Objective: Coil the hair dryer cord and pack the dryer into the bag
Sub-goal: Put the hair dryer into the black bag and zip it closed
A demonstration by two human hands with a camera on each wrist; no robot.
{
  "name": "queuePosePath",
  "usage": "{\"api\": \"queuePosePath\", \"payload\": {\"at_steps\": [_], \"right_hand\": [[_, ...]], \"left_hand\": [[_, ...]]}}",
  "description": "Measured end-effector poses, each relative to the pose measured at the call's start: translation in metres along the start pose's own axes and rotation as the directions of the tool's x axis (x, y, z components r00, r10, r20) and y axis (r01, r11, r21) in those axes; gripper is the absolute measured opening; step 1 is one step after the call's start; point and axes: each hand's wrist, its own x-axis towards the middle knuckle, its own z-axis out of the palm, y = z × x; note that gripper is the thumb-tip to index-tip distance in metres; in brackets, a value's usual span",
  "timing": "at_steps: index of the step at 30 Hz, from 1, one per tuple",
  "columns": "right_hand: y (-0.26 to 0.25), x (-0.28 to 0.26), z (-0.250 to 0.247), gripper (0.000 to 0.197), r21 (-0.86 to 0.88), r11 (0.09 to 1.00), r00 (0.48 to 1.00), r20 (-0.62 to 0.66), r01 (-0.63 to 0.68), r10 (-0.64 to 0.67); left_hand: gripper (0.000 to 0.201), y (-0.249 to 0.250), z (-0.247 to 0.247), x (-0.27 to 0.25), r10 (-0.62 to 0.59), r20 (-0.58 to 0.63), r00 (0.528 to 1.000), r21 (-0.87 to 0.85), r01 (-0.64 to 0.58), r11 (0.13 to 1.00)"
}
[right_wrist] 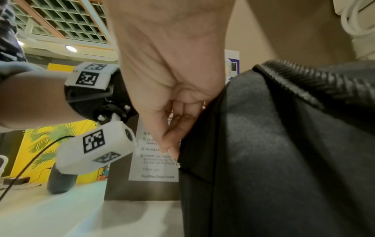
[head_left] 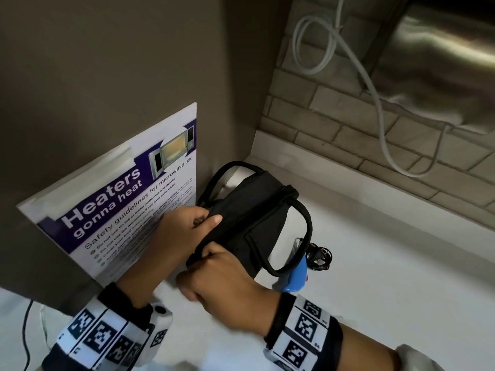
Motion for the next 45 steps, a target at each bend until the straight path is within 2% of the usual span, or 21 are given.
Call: {"api": "queuePosePath", "payload": {"at_steps": [4,7,9,12,14,16,18,19,22,24,27,29,30,32,33,36,38,41,45], "right_hand": [[-0.003,-0.005,-0.026,0.019,0.194,0.98,0.998,-0.026,-0.045,0.051],[0.002,-0.021,-0.065,0.018,0.336,0.936,0.981,-0.119,-0.107,0.155],[0.014,-0.04,-0.088,0.017,0.406,0.9,0.927,-0.255,-0.156,0.276],[0.041,-0.072,-0.111,0.017,0.451,0.853,0.799,-0.393,-0.263,0.455],[0.062,-0.093,-0.114,0.022,0.433,0.82,0.729,-0.41,-0.374,0.548],[0.087,-0.113,-0.108,0.022,0.396,0.771,0.682,-0.37,-0.499,0.631],[0.111,-0.131,-0.095,0.021,0.348,0.724,0.662,-0.298,-0.596,0.688],[0.122,-0.14,-0.086,0.022,0.306,0.712,0.668,-0.251,-0.632,0.7],[0.147,-0.16,-0.054,0.024,0.136,0.728,0.723,-0.097,-0.672,0.684],[0.157,-0.169,-0.033,0.023,0.09,0.74,0.744,0.017,-0.667,0.668],[0.164,-0.176,-0.008,0.033,-0.066,0.754,0.741,0.147,-0.654,0.655],[0.167,-0.176,0.002,0.039,-0.208,0.747,0.734,0.152,-0.631,0.662],[0.168,-0.174,0.006,0.04,-0.262,0.735,0.729,0.139,-0.626,0.67],[0.168,-0.17,0.012,0.038,-0.333,0.704,0.721,0.092,-0.628,0.687],[0.167,-0.168,0.013,0.035,-0.363,0.686,0.715,0.072,-0.63,0.695],[0.169,-0.168,0.014,0.033,-0.421,0.662,0.721,0.028,-0.62,0.692],[0.17,-0.169,0.008,0.031,-0.423,0.666,0.712,0.066,-0.615,0.699],[0.174,-0.176,0.002,0.032,-0.346,0.675,0.685,0.113,-0.652,0.72],[0.177,-0.183,-0.012,0.023,-0.121,0.639,0.642,0.017,-0.76,0.767]], "left_hand": [[0.018,0.0,-0.001,0.003,-0.004,-0.1,0.995,-0.022,0.002,1.0],[0.019,0.007,-0.003,-0.002,0.042,-0.145,0.988,0.025,-0.039,0.999],[0.019,0.019,-0.005,-0.012,0.137,-0.197,0.971,0.085,-0.122,0.989],[0.021,0.047,-0.006,-0.025,0.261,-0.235,0.936,0.171,-0.225,0.959],[0.022,0.066,-0.003,-0.031,0.35,-0.219,0.911,0.192,-0.312,0.931],[0.02,0.081,0.009,-0.037,0.469,-0.177,0.865,0.183,-0.439,0.88],[0.018,0.089,0.028,-0.043,0.575,-0.078,0.814,0.13,-0.563,0.816],[0.019,0.092,0.039,-0.047,0.611,0.001,0.791,0.119,-0.607,0.786],[0.022,0.092,0.076,-0.055,0.634,0.29,0.717,0.136,-0.686,0.714],[0.022,0.086,0.104,-0.06,0.602,0.463,0.651,0.152,-0.727,0.67],[0.022,0.078,0.135,-0.07,0.51,0.645,0.569,0.132,-0.741,0.659],[0.045,0.07,0.151,-0.078,0.401,0.773,0.492,0.17,-0.769,0.616],[0.063,0.065,0.159,-0.082,0.348,0.811,0.471,0.21,-0.788,0.578],[0.095,0.058,0.17,-0.086,0.289,0.834,0.469,0.274,-0.808,0.521],[0.104,0.055,0.175,-0.086,0.285,0.838,0.465,0.28,-0.816,0.506],[0.096,0.055,0.173,-0.08,0.285,0.835,0.471,0.258,-0.793,0.553],[0.092,0.055,0.168,-0.076,0.293,0.832,0.47,0.233,-0.777,0.584],[0.089,0.051,0.154,-0.071,0.28,0.809,0.516,0.198,-0.69,0.696],[0.085,0.056,0.127,-0.064,0.294,0.762,0.577,0.014,-0.468,0.883]]}}
